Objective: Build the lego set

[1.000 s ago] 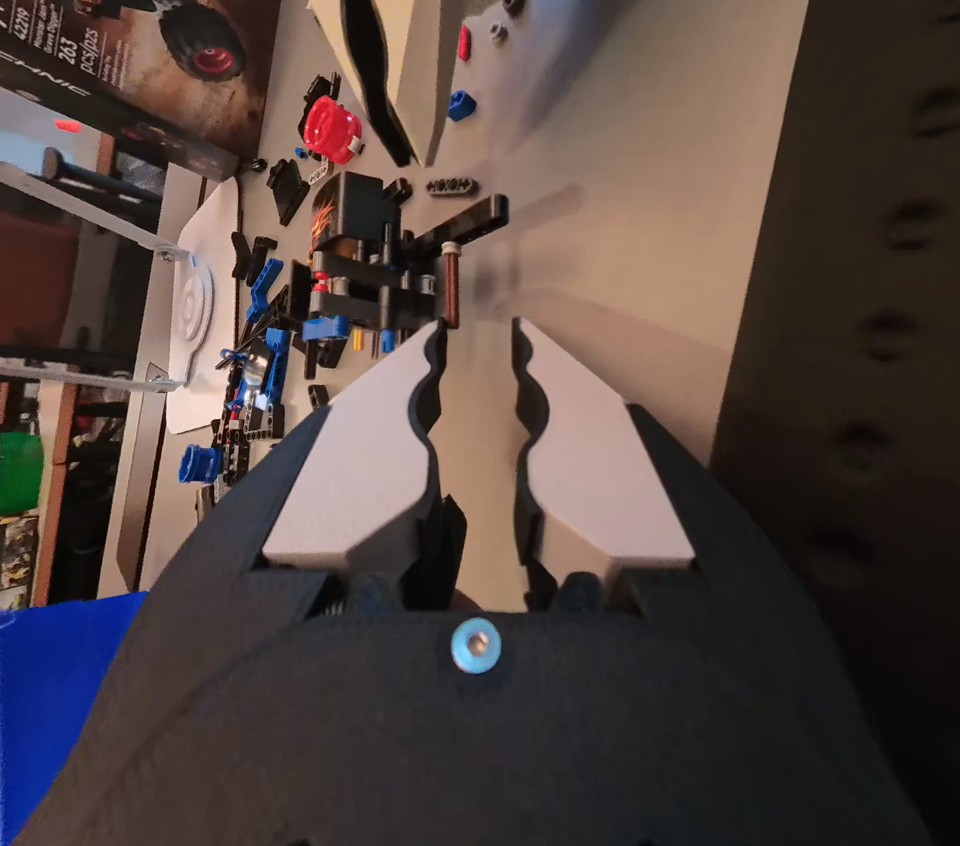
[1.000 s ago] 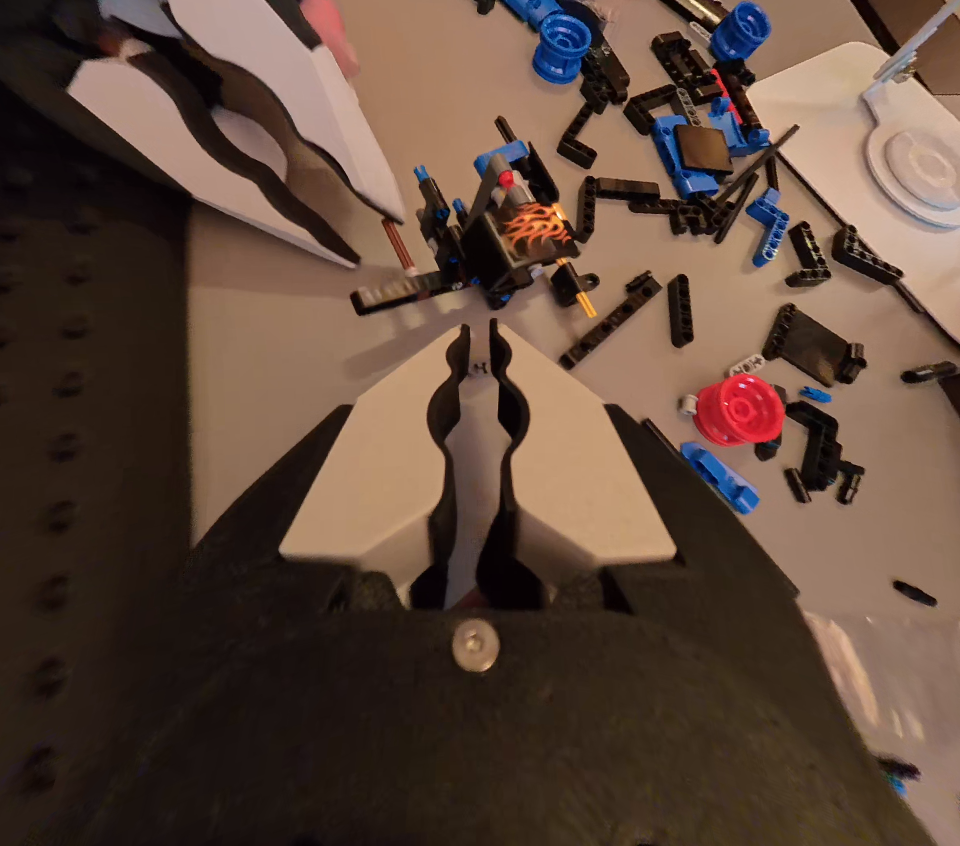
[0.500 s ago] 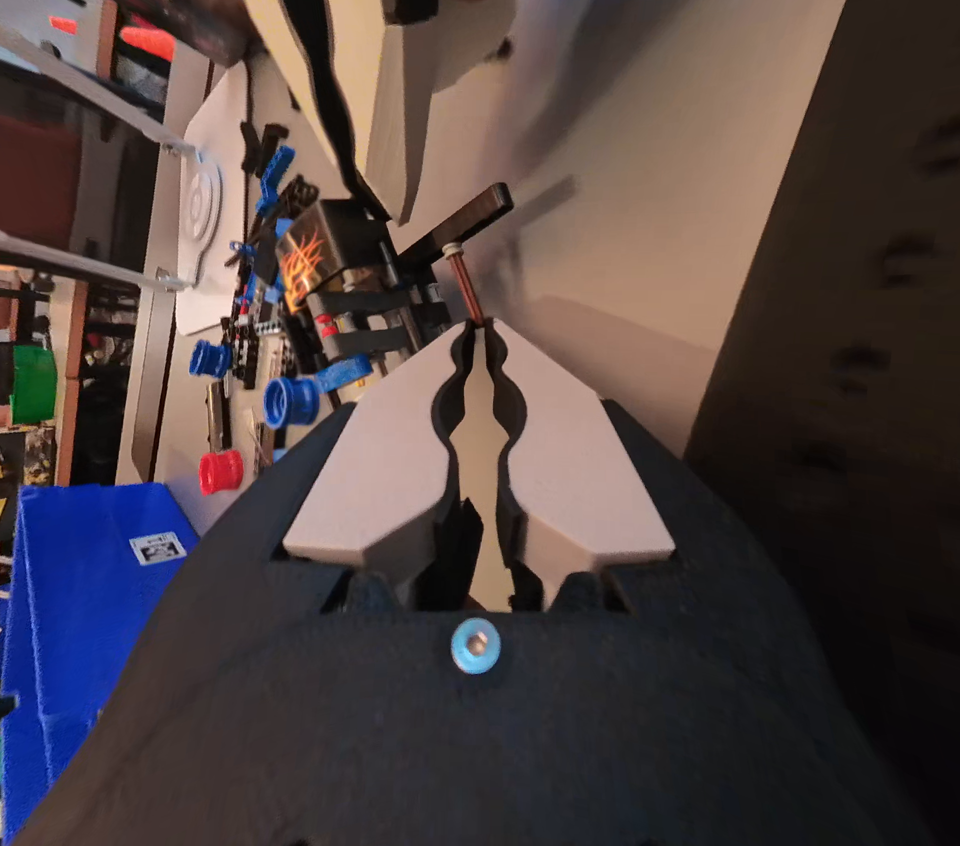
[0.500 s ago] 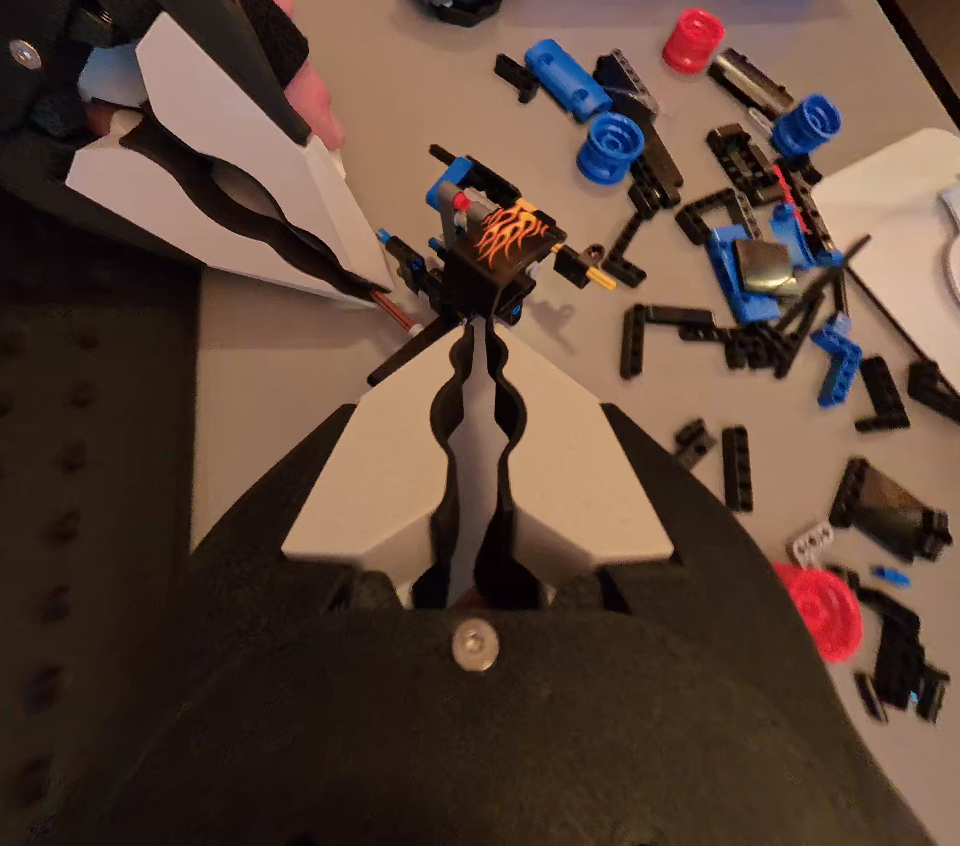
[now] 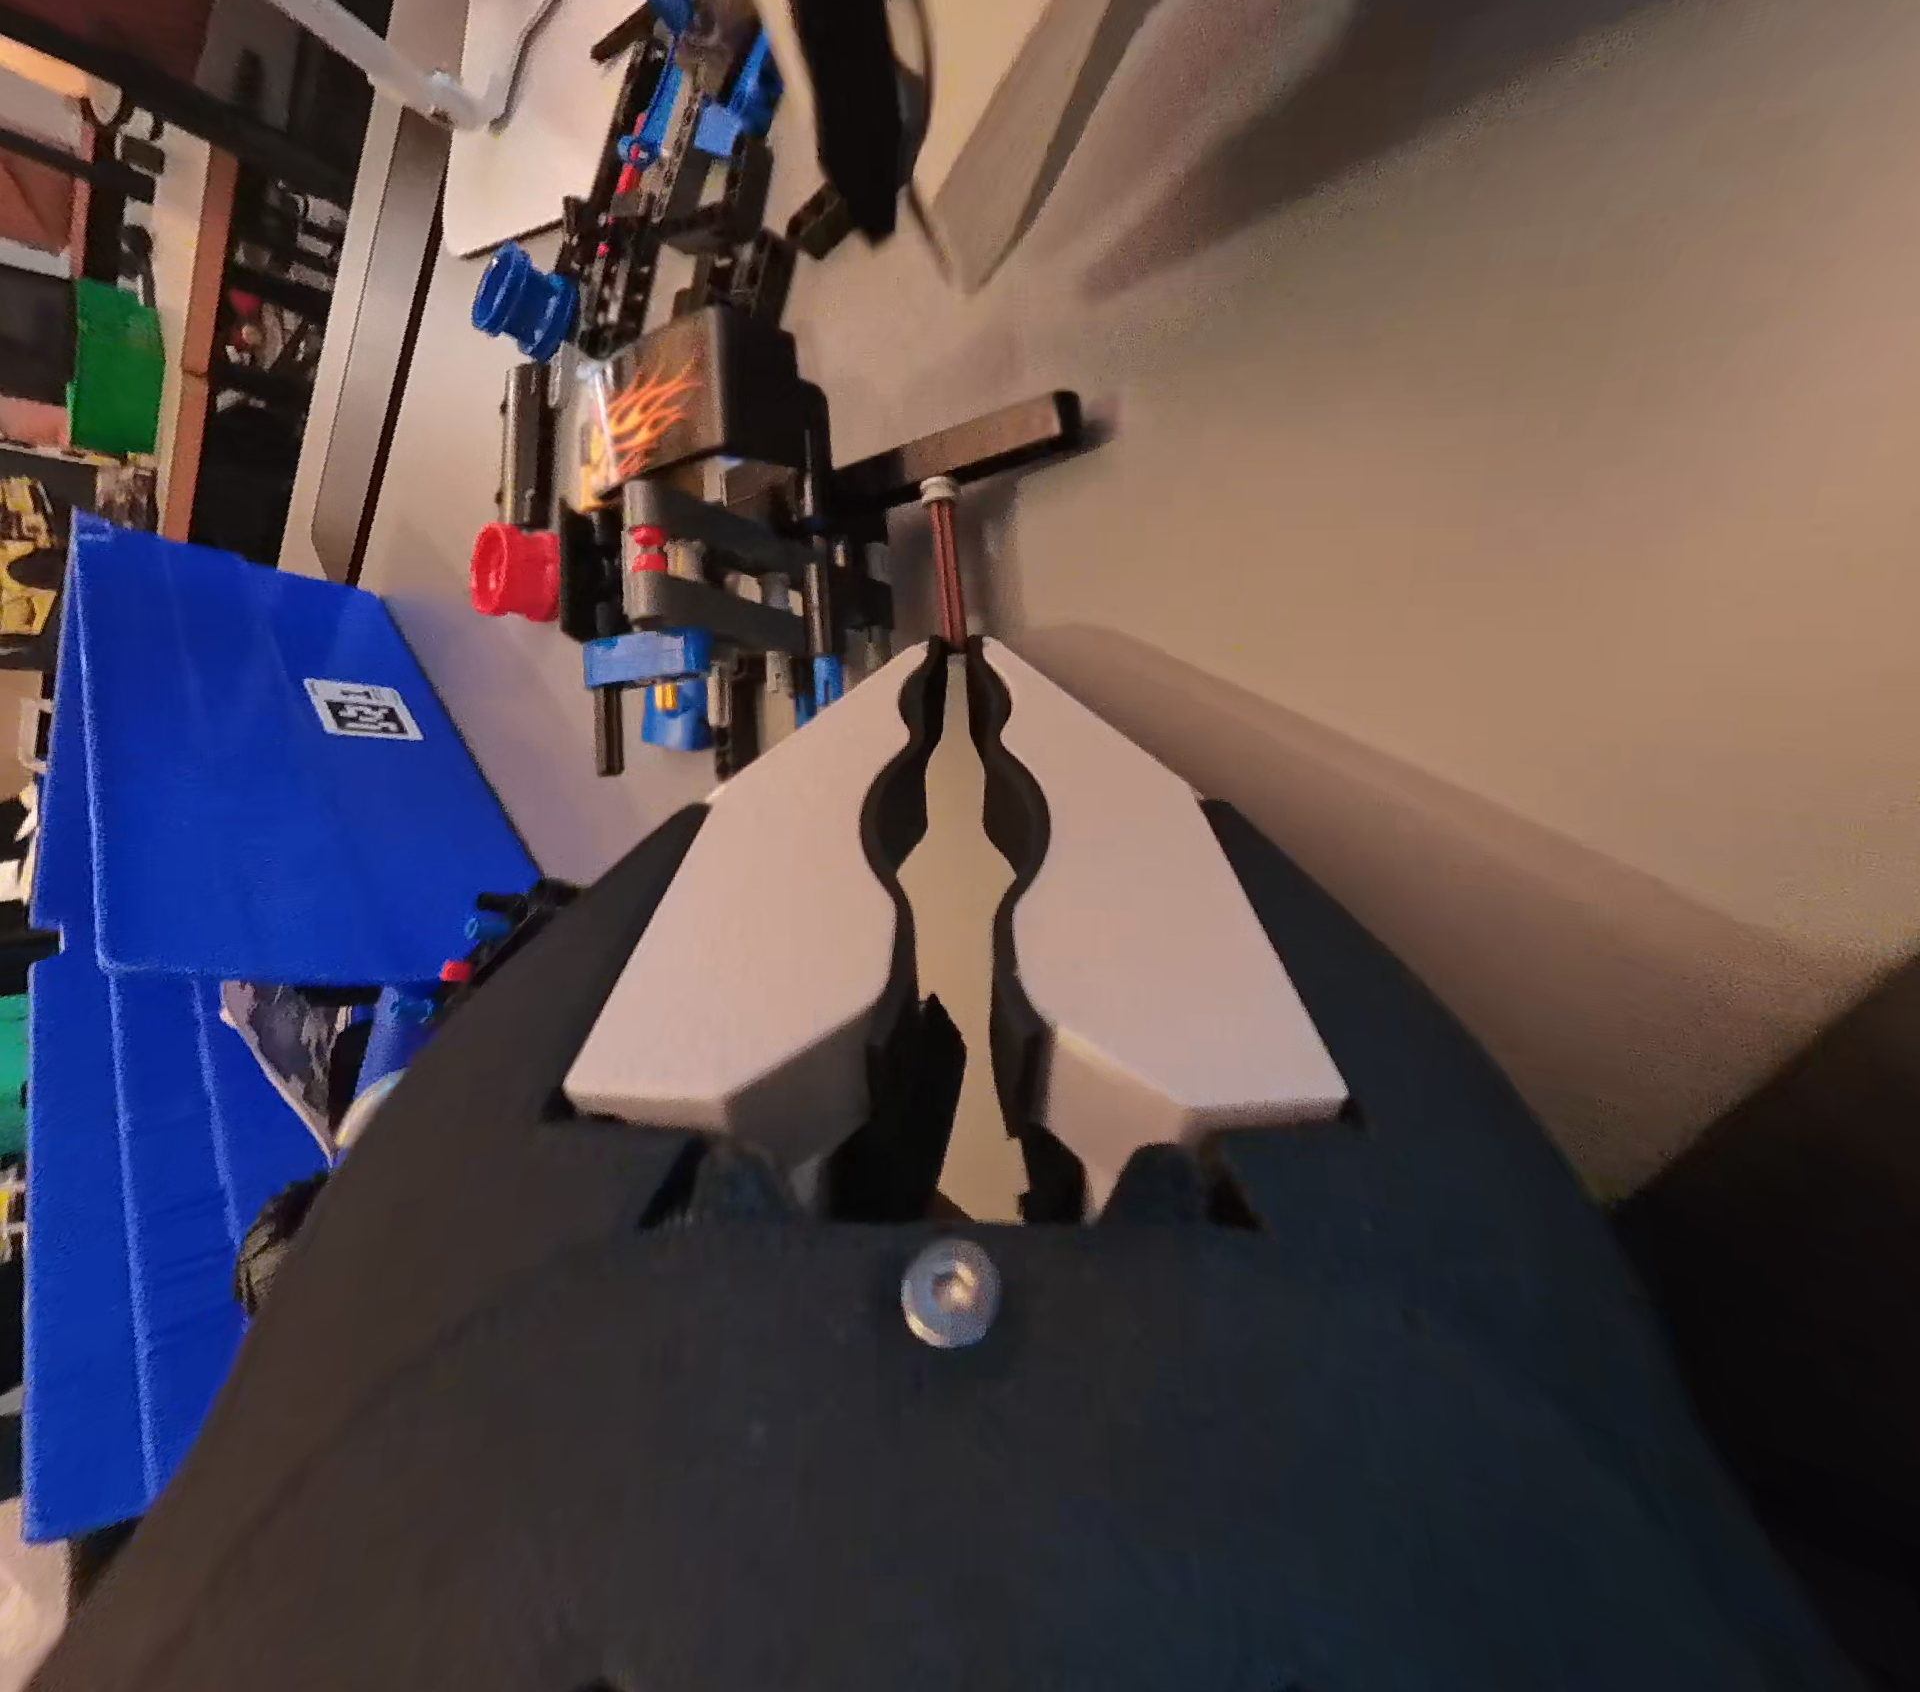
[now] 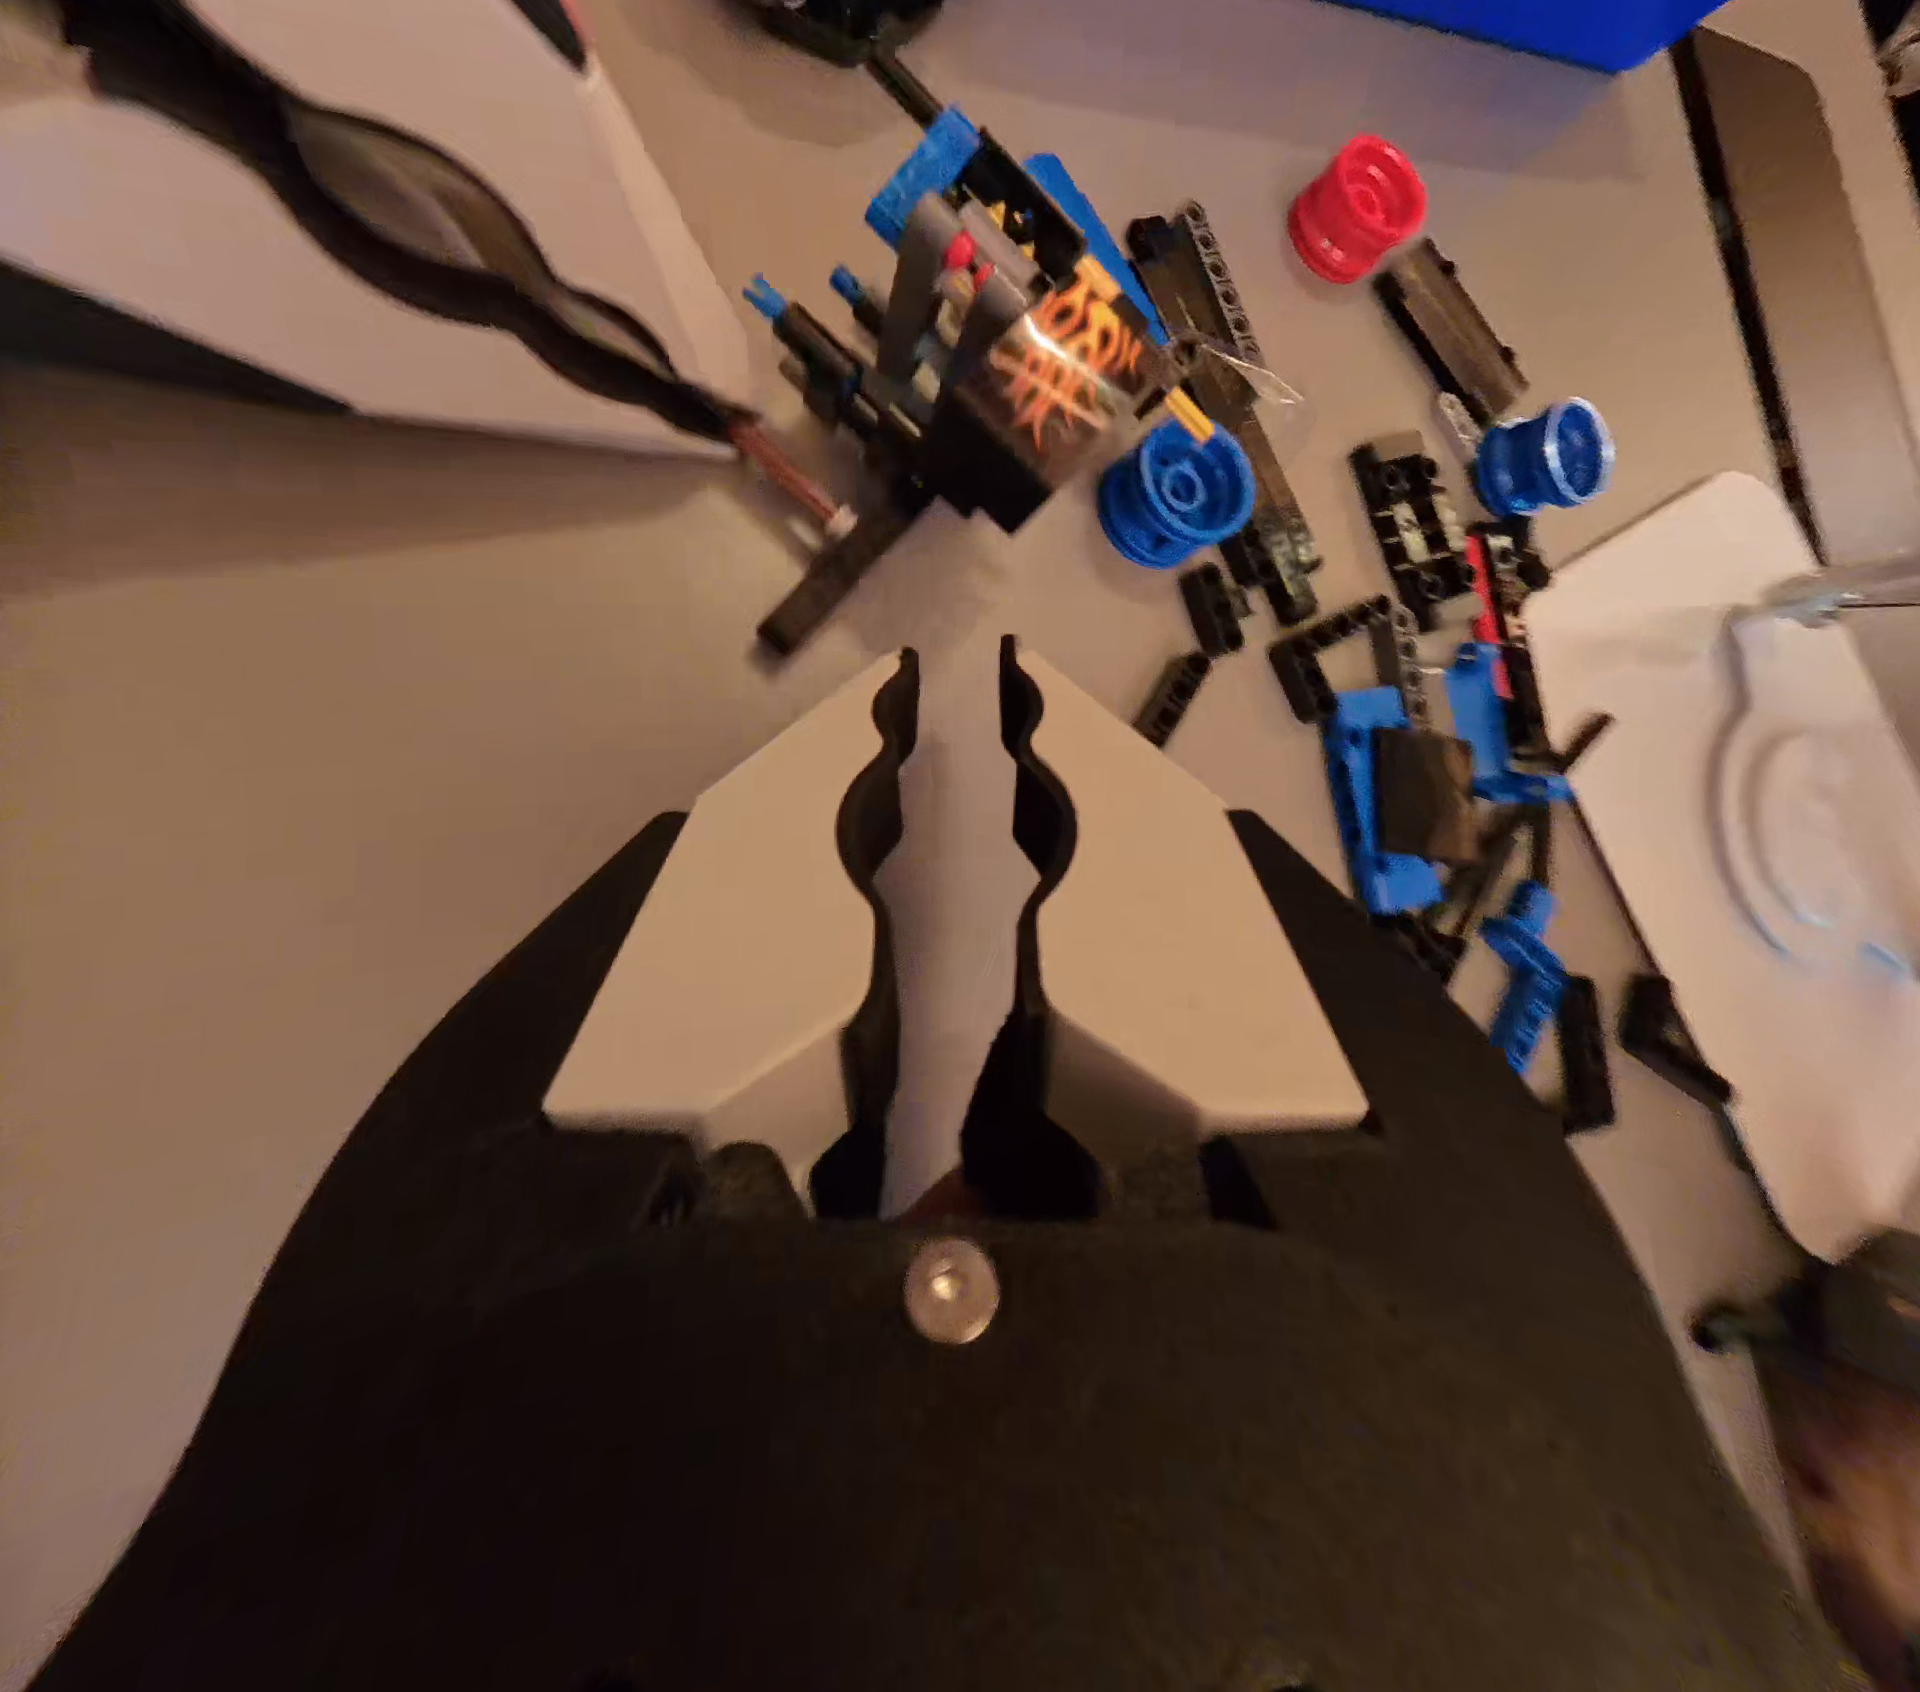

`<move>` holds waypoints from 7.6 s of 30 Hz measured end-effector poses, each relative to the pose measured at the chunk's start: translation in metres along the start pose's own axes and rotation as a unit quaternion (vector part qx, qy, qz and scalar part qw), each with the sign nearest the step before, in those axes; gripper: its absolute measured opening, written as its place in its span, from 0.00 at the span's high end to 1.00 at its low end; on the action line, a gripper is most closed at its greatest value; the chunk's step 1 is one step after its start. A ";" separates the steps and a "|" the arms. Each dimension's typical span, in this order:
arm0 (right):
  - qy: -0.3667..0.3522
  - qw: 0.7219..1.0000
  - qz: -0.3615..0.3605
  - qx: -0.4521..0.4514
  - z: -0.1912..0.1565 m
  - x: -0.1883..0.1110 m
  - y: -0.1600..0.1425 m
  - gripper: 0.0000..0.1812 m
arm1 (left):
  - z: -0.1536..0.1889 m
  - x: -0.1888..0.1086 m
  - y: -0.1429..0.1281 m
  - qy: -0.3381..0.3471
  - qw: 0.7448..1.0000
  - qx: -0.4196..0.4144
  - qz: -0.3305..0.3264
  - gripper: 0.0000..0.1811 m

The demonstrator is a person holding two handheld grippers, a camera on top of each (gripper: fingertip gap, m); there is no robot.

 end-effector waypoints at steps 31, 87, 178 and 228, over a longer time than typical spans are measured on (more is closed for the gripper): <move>-0.103 0.955 -0.159 0.228 0.044 -0.242 -0.261 0.94 | 0.015 -0.021 0.148 -0.029 0.958 0.042 0.284 0.79; 0.064 0.977 -0.148 0.141 0.142 -0.027 -0.131 0.98 | 0.050 -0.016 0.157 -0.124 0.952 0.063 0.274 0.85; -0.026 0.982 -0.042 0.184 0.094 -0.125 -0.198 0.92 | 0.052 -0.007 0.149 -0.161 0.952 0.019 0.260 0.81; 0.094 0.989 -0.111 -0.009 0.074 -0.104 -0.179 0.91 | 0.049 -0.010 0.151 -0.153 0.952 0.022 0.266 0.81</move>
Point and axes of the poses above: each gripper's, where its closed fingertips meet, x out along the fingers, y out of its top, z = x × y across the jaws, the point moved 6 cm from there along -x, back along the fingers, and after that the axes turned 3 degrees about -z, right-handed, at the moved point
